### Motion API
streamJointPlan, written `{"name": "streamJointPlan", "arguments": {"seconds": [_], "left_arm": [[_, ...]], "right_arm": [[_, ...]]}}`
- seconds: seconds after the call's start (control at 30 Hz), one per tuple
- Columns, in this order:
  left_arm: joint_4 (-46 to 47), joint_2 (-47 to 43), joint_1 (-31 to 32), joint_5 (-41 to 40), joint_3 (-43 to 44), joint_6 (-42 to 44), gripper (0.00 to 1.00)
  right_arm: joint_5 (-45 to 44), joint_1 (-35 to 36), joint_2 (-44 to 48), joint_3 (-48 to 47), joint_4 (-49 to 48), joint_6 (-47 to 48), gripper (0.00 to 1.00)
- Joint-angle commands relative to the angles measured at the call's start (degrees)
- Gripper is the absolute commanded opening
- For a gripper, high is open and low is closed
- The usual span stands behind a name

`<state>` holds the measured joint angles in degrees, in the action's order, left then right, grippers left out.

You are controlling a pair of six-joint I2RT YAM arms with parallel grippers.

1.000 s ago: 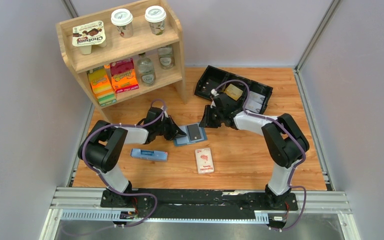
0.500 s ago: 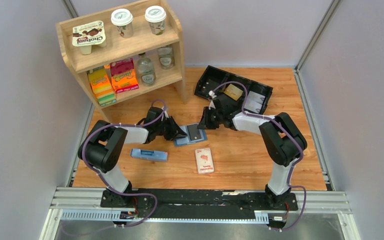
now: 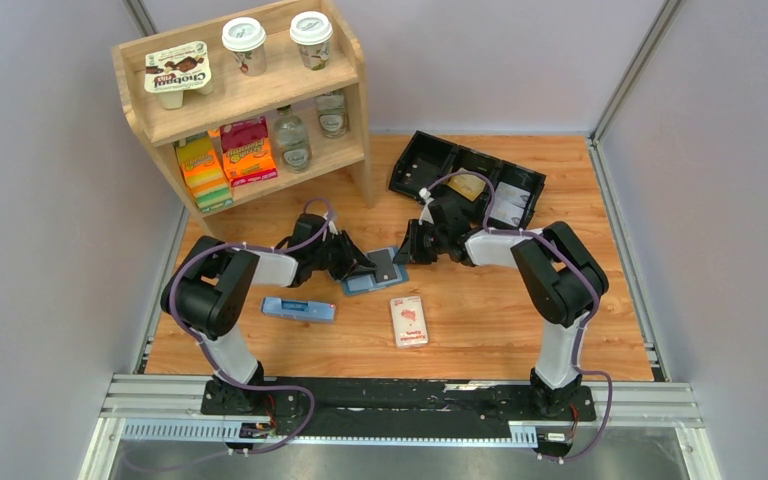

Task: Take the credit cards out of the card holder
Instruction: Remove the credit card from the card holder.

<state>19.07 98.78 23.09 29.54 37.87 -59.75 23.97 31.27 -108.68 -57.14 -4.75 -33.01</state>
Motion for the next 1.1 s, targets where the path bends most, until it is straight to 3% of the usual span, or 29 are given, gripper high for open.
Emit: {"name": "streamJointPlan", "arguments": {"seconds": [0.0, 0.17, 0.43, 0.63, 0.9, 1.07], "left_arm": [[6.7, -0.6, -0.2, 0.7, -0.5, -1.9, 0.3], [11.5, 0.1, -0.2, 1.6, -1.6, -4.0, 0.25], [17.8, -1.7, -0.2, 0.9, -3.9, -5.2, 0.03], [11.5, -2.9, -0.2, -0.2, -3.9, -2.8, 0.0], [-8.9, -5.8, -2.6, -3.2, -1.4, 5.1, 0.0], [-9.4, -5.0, -3.9, -1.6, -2.1, 5.5, 0.0]], "right_arm": [[-0.5, 0.6, -2.2, 1.1, 0.9, 0.0, 0.17], [-0.6, 0.6, -2.6, 1.3, 0.8, -0.2, 0.18], [-1.3, 0.6, -2.7, 1.4, 0.9, -0.2, 0.17], [-3.7, 0.1, -2.3, 2.1, 1.5, -0.4, 0.16], [-6.9, -2.0, -1.2, 2.7, 2.5, -1.3, 0.14], [-7.4, -2.2, -0.1, 1.9, 3.4, -0.4, 0.14]]}}
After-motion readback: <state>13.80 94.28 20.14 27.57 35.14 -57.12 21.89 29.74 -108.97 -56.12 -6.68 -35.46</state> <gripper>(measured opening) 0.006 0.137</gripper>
